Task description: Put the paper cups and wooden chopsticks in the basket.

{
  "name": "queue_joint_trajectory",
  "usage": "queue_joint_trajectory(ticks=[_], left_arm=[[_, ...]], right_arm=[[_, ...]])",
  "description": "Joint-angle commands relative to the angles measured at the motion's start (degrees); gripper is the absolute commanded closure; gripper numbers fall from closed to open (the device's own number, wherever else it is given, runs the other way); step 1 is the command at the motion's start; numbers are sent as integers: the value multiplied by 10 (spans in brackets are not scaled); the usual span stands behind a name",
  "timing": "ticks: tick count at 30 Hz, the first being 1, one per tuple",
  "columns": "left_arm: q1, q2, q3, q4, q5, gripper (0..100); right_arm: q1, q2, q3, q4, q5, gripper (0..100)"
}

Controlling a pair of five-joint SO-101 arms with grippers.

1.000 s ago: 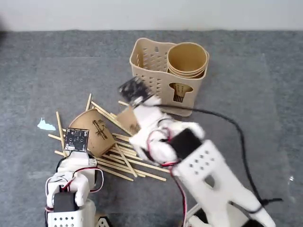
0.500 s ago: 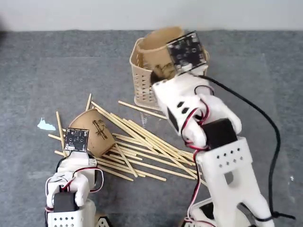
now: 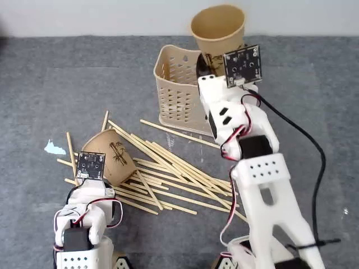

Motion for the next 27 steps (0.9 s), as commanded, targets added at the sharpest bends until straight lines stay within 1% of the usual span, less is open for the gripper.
queue_joint_trajectory(ticks=[1, 7, 11, 16, 18, 21, 27], left_arm=[[-2, 2, -5, 1, -3, 986], [-2, 2, -5, 1, -3, 986], [-2, 2, -5, 1, -3, 986], [-2, 2, -5, 1, -3, 986], [-2, 2, -5, 1, -3, 986], [-2, 2, -5, 1, -3, 986], [-2, 2, -5, 1, -3, 986]], right_arm=[[14, 28, -6, -44, 2, 729], [21, 67, -7, -60, -39, 728], [23, 88, -10, -61, -40, 727], [23, 113, -10, -120, -40, 728], [22, 118, -10, -128, -40, 728], [23, 124, -7, -102, -40, 725], [20, 91, -9, 10, -40, 715]])
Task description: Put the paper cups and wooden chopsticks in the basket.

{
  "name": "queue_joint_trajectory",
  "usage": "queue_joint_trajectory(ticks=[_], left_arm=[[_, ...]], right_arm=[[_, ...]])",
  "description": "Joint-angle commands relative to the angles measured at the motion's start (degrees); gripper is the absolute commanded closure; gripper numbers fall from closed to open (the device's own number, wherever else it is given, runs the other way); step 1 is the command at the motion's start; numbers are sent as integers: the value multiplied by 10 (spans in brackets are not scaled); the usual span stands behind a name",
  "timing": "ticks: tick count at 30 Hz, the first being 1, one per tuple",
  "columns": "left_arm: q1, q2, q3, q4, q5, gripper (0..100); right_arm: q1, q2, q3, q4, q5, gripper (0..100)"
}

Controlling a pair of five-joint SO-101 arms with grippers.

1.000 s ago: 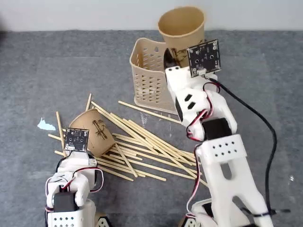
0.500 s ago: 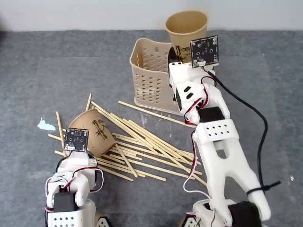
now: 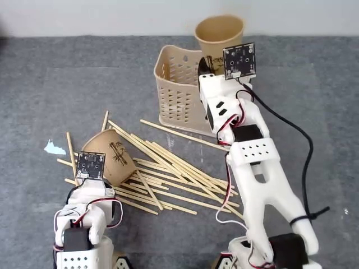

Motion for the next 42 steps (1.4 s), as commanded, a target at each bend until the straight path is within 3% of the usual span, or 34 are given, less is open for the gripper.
queue_joint_trajectory(ticks=[1, 8, 33, 36, 42], left_arm=[[-2, 2, -5, 1, -3, 986], [-2, 2, -5, 1, -3, 986], [-2, 2, -5, 1, -3, 986], [-2, 2, -5, 1, -3, 986], [-2, 2, -5, 1, -3, 986]], right_arm=[[2, -38, -6, 64, -6, 696], [1, -103, -7, 154, -37, 463], [-42, -196, -7, 168, -40, 469], [-43, -217, -7, 168, -41, 529], [-43, -271, -6, 207, -39, 879]])
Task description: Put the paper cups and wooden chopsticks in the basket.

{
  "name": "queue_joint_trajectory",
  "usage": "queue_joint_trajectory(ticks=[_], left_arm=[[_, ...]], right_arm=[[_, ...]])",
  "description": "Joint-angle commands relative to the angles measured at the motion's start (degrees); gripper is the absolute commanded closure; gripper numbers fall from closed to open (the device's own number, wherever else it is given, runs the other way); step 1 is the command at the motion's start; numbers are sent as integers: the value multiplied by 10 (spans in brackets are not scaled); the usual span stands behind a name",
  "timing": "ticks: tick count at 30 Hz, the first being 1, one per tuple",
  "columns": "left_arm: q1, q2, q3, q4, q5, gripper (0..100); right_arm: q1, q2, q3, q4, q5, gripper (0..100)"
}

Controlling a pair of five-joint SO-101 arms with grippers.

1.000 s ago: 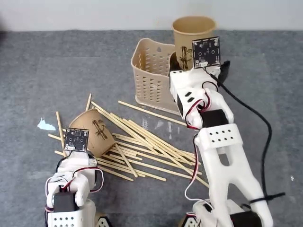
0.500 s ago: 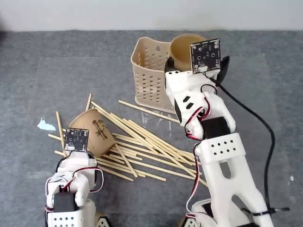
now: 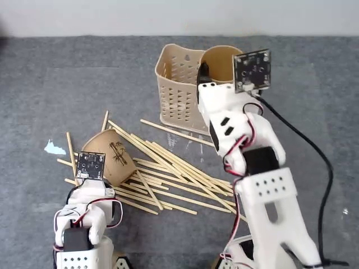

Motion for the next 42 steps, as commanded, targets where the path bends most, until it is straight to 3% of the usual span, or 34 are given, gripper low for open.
queue_joint_trajectory(ticks=[1, 3, 12, 20, 32, 37, 39, 42], left_arm=[[-2, 2, -5, 1, -3, 986], [-2, 2, -5, 1, -3, 986], [-2, 2, -5, 1, -3, 986], [-2, 2, -5, 1, -3, 986], [3, 2, -5, 1, -4, 986], [-4, 2, -15, 4, -4, 986], [-40, 2, -39, 20, -5, 986], [-146, 2, -68, 29, -37, 985]], right_arm=[[-3, -51, -9, 47, -2, 929], [-9, -71, -9, 81, -1, 994], [-109, -165, -9, 286, 47, 991], [-139, -187, -1, 435, 45, 991], [-154, -193, 50, 505, 15, 990], [-157, -187, 51, 487, 13, 990], [-157, -186, 51, 463, 12, 990], [-158, -173, 50, 430, 11, 990]])
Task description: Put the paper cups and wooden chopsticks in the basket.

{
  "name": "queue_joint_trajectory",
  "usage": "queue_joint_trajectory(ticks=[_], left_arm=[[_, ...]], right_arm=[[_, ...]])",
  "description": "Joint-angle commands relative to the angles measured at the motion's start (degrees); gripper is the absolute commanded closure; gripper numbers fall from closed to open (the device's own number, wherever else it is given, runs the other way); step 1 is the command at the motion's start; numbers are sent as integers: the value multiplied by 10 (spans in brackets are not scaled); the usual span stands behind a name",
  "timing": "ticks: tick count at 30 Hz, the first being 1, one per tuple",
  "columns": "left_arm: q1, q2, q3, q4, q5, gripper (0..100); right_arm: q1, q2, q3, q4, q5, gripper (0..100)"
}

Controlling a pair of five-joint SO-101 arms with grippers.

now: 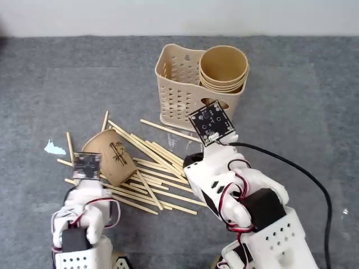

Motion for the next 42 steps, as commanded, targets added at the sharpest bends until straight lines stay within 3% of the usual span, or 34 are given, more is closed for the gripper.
queue_joint_trajectory(ticks=[1, 6, 12, 16, 21, 32, 42], left_arm=[[-127, 2, -56, 7, -40, 985], [-287, 2, -58, 4, -45, 985], [-368, 2, -59, 4, -47, 985], [-379, 2, -51, 8, -82, 985], [-375, 2, -36, 4, -90, 985], [-375, 2, -35, 4, -90, 985], [-375, 2, -35, 4, -90, 985]], right_arm=[[-7, 22, -5, -42, -8, 990], [-28, 134, -33, -51, -9, 989], [-107, 271, -142, -50, -12, 948], [-138, 358, -216, -46, -72, 815], [-182, 461, -305, -46, -76, 701], [-219, 677, -506, -46, -77, 578], [-259, 800, -603, -50, -75, 570]])
